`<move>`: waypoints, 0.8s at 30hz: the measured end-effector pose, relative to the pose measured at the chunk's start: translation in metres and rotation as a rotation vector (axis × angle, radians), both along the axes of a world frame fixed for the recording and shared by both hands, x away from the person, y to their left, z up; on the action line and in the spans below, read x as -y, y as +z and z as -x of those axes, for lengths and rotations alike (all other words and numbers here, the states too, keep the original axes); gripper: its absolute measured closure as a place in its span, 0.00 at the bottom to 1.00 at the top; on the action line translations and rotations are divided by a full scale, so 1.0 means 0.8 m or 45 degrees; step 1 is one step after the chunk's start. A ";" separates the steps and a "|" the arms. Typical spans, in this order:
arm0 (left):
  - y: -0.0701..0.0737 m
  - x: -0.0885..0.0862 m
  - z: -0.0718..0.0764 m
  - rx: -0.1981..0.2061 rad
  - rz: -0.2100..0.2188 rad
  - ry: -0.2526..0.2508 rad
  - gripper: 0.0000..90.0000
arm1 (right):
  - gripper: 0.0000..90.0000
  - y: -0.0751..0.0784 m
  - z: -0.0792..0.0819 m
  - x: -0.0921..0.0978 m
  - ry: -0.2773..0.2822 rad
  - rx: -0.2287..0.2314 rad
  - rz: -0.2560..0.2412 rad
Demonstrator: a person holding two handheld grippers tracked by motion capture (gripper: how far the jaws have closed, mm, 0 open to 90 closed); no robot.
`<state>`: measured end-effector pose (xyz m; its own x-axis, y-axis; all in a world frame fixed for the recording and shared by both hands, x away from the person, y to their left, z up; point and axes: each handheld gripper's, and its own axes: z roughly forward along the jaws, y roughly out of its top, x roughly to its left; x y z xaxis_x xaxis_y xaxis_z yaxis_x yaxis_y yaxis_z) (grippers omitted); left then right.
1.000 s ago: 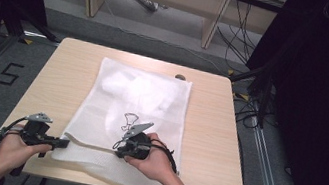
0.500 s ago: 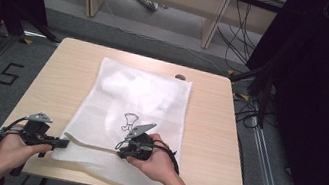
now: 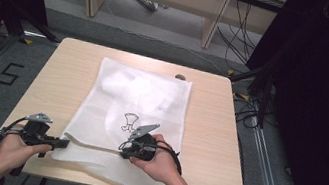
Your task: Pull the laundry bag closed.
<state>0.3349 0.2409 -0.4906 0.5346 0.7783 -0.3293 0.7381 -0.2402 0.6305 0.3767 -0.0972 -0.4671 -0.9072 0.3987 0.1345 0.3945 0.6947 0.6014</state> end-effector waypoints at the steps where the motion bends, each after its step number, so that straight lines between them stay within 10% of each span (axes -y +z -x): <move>1: 0.000 0.000 0.000 0.001 0.000 0.009 0.95 | 0.92 0.000 0.000 0.000 -0.001 0.001 0.002; 24: -0.001 0.001 0.001 0.002 0.016 0.026 0.95 | 0.92 0.001 0.004 0.011 -0.032 -0.008 0.009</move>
